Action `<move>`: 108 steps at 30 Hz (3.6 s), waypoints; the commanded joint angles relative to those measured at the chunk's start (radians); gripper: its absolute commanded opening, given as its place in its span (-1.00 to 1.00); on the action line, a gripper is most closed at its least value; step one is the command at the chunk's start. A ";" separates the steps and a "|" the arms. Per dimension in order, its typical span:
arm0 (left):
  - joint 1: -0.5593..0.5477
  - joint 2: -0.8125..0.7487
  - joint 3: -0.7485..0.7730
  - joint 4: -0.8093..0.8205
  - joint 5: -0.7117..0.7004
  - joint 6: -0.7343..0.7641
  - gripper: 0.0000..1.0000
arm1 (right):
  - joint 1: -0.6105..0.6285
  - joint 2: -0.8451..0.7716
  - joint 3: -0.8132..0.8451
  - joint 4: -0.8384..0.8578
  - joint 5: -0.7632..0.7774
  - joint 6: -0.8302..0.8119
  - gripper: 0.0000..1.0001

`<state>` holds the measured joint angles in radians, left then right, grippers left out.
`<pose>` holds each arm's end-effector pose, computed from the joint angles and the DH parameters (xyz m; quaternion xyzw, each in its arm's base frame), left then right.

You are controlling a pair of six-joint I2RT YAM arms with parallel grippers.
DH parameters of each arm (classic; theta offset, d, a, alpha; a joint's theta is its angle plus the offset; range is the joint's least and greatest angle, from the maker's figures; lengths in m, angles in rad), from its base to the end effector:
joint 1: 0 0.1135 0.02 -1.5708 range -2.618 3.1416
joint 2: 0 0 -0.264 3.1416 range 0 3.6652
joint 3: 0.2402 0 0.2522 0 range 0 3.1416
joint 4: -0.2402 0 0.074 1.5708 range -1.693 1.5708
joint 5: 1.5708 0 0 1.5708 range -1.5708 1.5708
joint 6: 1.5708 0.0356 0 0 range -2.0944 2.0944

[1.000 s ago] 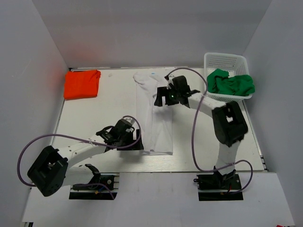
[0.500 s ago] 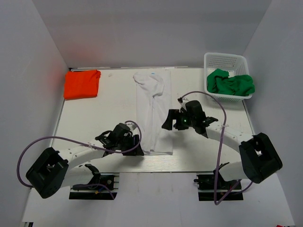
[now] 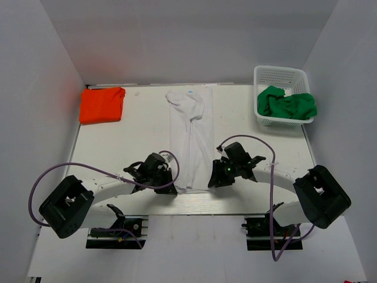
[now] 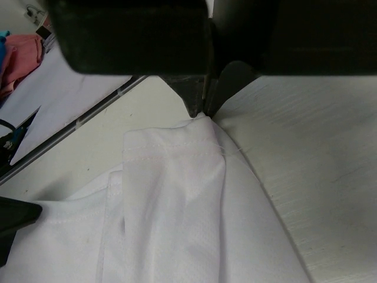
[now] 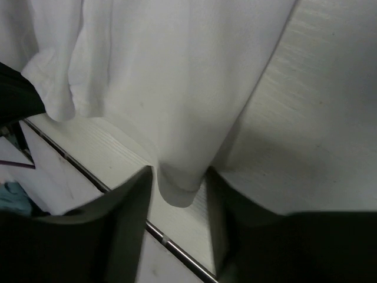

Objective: Fold and stack the t-shirts

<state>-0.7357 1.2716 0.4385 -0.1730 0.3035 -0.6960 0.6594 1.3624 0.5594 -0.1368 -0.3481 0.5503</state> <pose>0.1479 -0.1482 0.1336 0.0610 0.9483 -0.2903 0.1125 0.1839 0.1579 0.1505 -0.1047 0.9320 0.3092 0.1578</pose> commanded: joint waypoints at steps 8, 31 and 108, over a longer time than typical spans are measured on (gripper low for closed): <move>-0.005 -0.043 0.005 0.036 -0.011 0.026 -1.00 | 0.028 0.009 0.022 -0.061 -0.006 0.005 -1.00; 0.120 0.240 0.617 -0.112 -0.587 0.094 -1.00 | -0.070 0.315 0.623 0.025 0.449 -0.024 -1.00; 0.289 0.332 0.395 0.170 -0.205 0.159 -1.00 | -0.179 0.351 0.401 0.192 0.044 -0.044 -1.00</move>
<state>-0.4408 1.7462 0.8932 0.0010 0.1074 -0.5362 0.4679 1.8351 0.9905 0.0849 -0.2562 0.5354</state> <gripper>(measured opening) 0.029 0.023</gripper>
